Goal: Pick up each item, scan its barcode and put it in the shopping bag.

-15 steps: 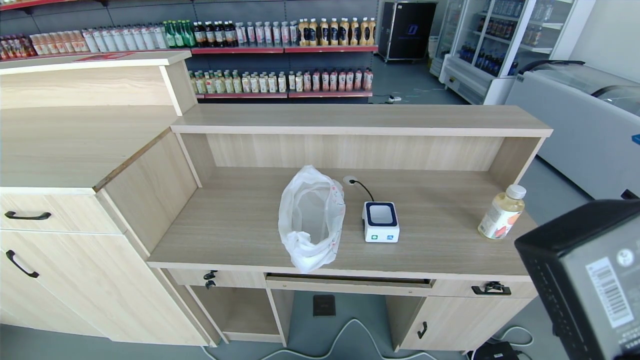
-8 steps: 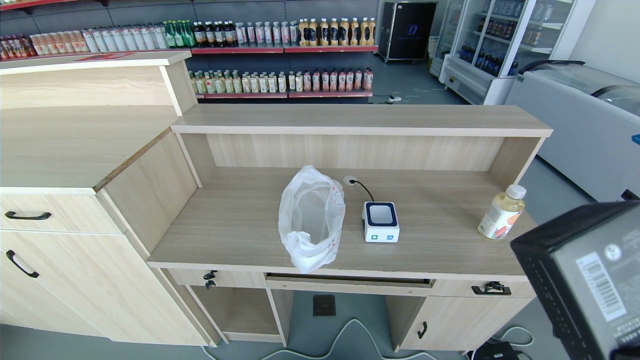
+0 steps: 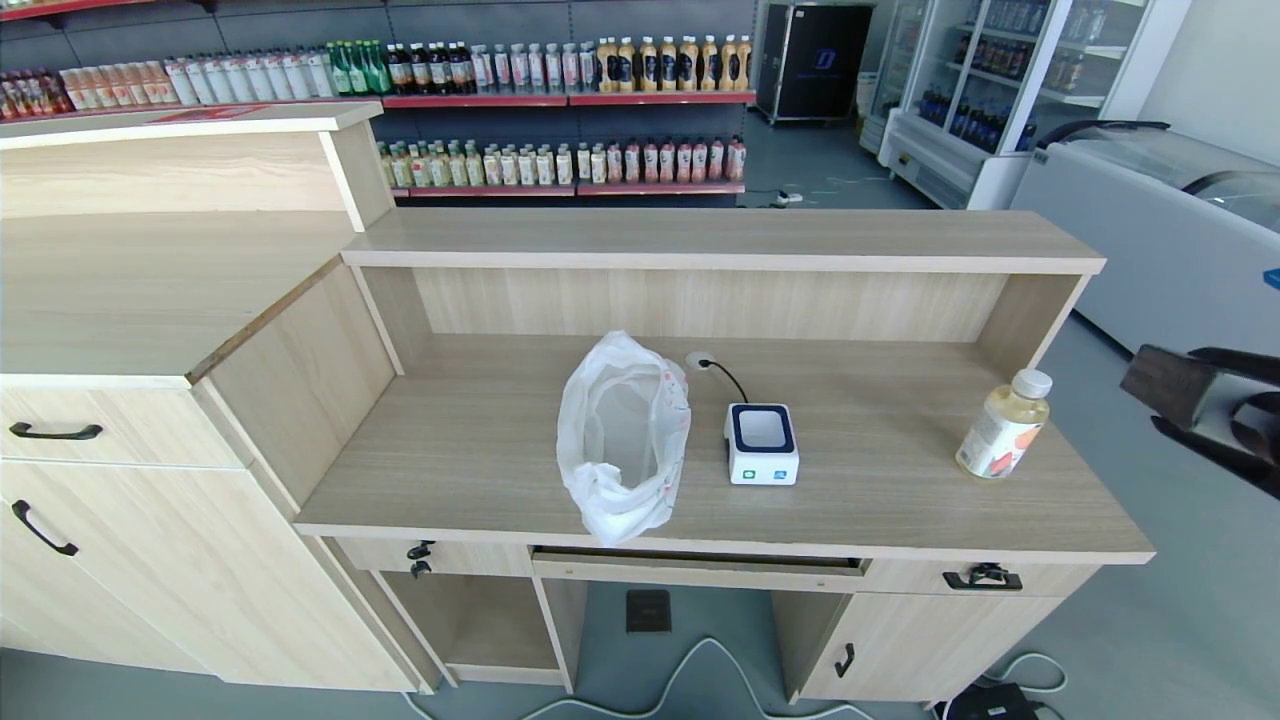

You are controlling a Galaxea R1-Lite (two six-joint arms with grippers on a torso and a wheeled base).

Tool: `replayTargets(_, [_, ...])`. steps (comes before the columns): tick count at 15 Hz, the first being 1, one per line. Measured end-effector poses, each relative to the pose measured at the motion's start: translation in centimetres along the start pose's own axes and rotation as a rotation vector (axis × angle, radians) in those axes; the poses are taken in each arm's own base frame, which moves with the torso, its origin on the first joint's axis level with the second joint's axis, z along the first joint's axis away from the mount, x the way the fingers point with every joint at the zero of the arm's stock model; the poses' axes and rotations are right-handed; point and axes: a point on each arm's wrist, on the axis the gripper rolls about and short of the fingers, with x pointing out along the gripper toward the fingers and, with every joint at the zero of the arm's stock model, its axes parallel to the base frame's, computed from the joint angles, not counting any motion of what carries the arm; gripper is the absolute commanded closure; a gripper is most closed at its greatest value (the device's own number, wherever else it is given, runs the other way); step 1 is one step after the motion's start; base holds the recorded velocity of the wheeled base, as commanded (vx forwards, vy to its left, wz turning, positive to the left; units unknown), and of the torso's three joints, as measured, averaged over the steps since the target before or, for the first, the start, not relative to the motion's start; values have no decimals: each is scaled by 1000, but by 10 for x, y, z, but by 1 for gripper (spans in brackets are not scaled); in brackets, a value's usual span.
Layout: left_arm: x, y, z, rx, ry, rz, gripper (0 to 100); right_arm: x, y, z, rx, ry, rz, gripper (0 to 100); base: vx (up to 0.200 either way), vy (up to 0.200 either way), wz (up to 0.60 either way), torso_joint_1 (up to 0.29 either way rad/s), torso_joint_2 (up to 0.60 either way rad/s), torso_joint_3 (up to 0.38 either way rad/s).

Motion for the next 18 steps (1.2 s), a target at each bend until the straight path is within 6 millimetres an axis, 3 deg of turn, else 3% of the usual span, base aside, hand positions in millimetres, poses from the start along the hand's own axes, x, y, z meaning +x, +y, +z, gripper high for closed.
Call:
replayTargets(4, [0, 0, 0, 0, 0, 0, 0, -4, 2, -30, 202, 128, 2, 100, 0, 0, 150, 2, 1, 1])
replayTargets(7, [0, 0, 0, 0, 0, -1, 0, -3, 3, -36, 386, 173, -13, 100, 0, 0, 600, -1, -2, 1])
replayTargets(9, [0, 0, 0, 0, 0, 0, 0, 1, -4, -39, 565, 294, -120, 100, 0, 0, 600, 5, 5, 0])
replayTargets(11, [0, 0, 0, 0, 0, 0, 0, 16, -21, -41, 729, 411, -282, 100, 0, 0, 600, 2, 2, 5])
replayTargets(13, [0, 0, 0, 0, 0, 0, 0, 39, -34, -49, 962, 403, -362, 100, 0, 0, 0, 0, 0, 0])
replayTargets(16, [0, 0, 0, 0, 0, 0, 0, 73, -31, -78, 1356, 360, -360, 100, 0, 0, 0, 0, 0, 0])
replayTargets(18, [0, 0, 0, 0, 0, 0, 0, 90, -13, -106, 1568, 422, -347, 100, 0, 0, 0, 0, 0, 0])
